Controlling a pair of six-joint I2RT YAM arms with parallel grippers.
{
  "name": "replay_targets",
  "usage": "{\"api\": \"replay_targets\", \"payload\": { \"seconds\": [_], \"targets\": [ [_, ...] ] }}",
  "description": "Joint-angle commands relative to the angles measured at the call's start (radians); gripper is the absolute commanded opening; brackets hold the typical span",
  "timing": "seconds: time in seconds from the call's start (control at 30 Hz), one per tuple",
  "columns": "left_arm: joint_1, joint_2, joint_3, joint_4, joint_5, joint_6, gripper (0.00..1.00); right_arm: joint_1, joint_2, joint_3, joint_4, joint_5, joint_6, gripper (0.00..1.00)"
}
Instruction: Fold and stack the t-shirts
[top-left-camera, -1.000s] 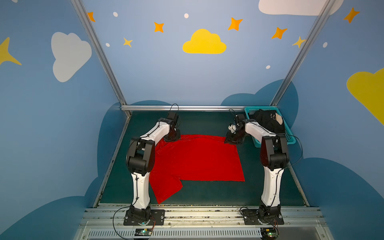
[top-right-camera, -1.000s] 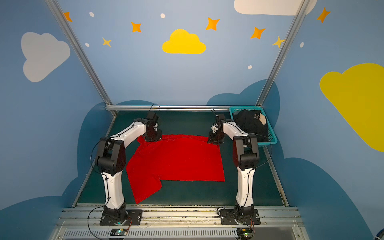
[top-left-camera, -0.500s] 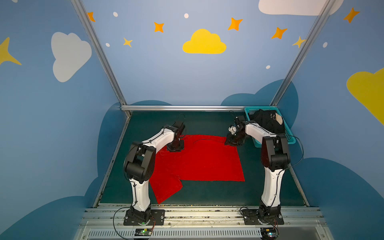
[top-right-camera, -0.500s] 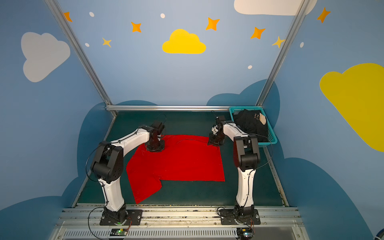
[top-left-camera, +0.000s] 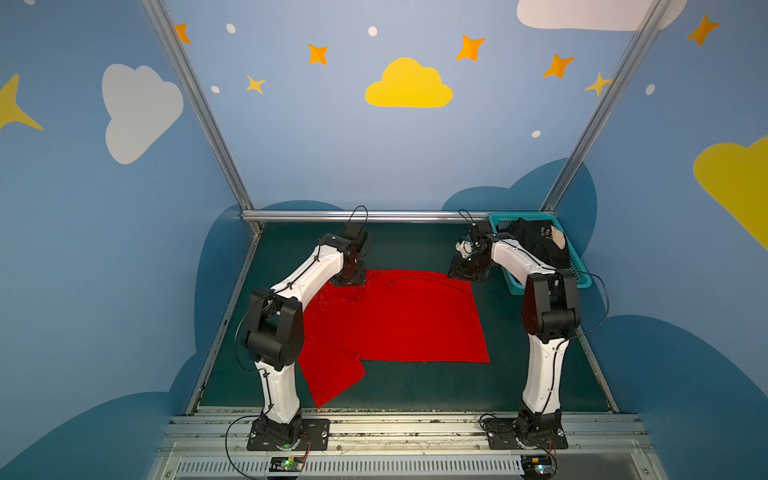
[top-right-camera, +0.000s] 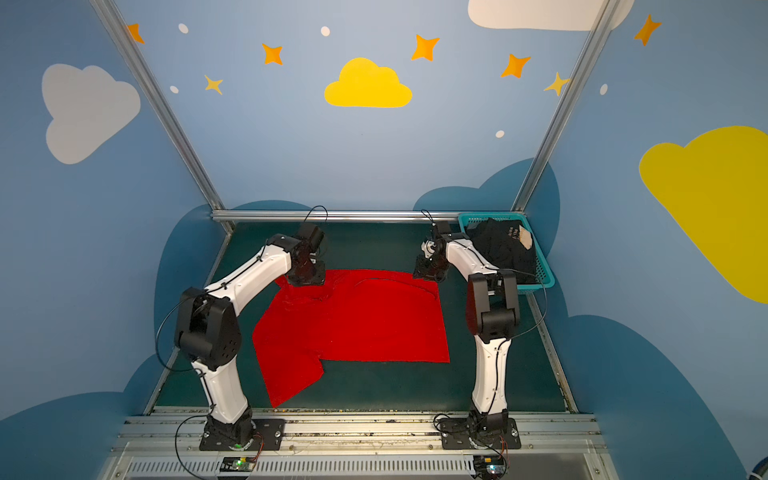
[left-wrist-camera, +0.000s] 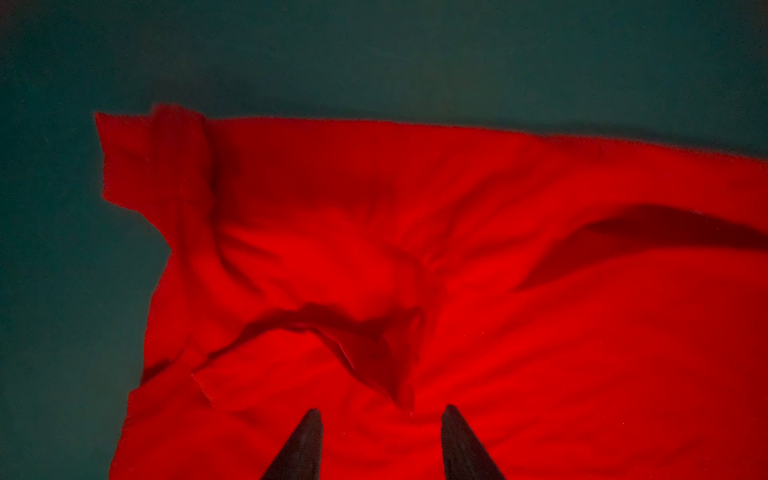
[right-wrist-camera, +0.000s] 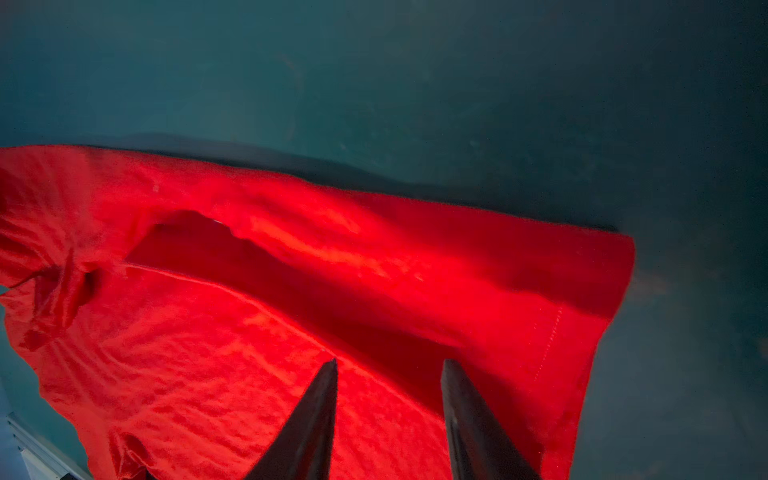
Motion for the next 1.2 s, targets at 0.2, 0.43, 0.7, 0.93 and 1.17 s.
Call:
{"api": "replay_targets", "payload": {
  "seconds": [0.2,0.43,0.7,0.93,1.17],
  "targets": [
    [0.073,0.232,0.072,-0.101,-0.022,0.034,0.31,0.012,-0.019,-0.011,-0.028,-0.002,-0.007,0.44],
    [0.060,0.106,-0.099,-0.017,0.028,-0.014,0.27,0.013,-0.040,-0.053,-0.008,-0.009,-0.004,0.43],
    [0.036,0.018,-0.219,0.007,0.067,-0.053,0.27,0.014,-0.042,-0.075,-0.002,-0.010,-0.002,0.43],
    [0.012,-0.066,-0.353,0.026,0.146,-0.095,0.26,0.013,-0.042,-0.074,-0.004,-0.008,-0.005,0.43],
    [-0.010,-0.179,-0.350,0.011,0.162,-0.109,0.26,0.013,-0.036,-0.061,-0.010,-0.013,-0.005,0.43]
  ]
}}
